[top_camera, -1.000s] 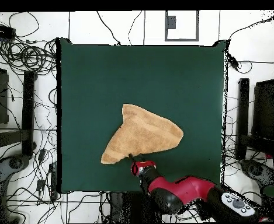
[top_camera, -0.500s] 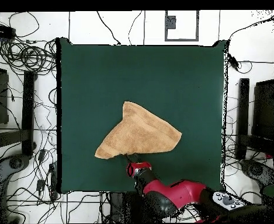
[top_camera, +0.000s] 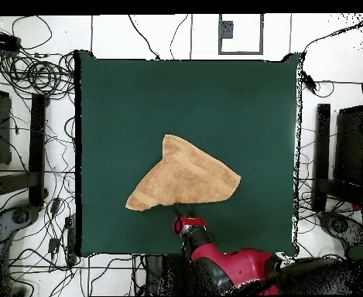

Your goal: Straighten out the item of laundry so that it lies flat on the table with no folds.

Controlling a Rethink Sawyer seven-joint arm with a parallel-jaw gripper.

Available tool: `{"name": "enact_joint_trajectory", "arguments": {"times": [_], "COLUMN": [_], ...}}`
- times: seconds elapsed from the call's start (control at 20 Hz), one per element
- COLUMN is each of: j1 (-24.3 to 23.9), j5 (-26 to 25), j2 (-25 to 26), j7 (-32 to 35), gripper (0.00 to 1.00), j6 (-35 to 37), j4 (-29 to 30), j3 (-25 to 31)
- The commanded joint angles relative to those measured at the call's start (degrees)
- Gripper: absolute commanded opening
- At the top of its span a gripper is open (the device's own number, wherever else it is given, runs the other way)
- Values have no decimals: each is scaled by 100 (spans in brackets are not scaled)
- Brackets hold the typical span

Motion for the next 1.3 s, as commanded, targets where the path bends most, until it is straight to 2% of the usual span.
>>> {"name": "enact_joint_trajectory", "arguments": {"times": [0.05,0.15,0.5,0.7,0.95,1.05,1.1,1.2,1.3], "j1": [798,850,641,533,679,672,587,313,29], "j5": [816,874,154,113,-62,-224,-551,-1149,-1506], "j2": [-221,-315,-419,-566,-1007,-1027,-955,-681,-335], "j7": [-617,-495,-267,-207,-78,-74,132,952,1849], "gripper": [100,100,100,100,100,100,100,100,100], "j6": [-999,-1108,-1409,-1628,-1330,-1360,-1368,-1259,-990], "j4": [-298,-269,-830,-954,-875,-928,-1047,-1278,-1437], "j3": [-657,-779,-707,-683,-690,-629,-430,24,348]}}
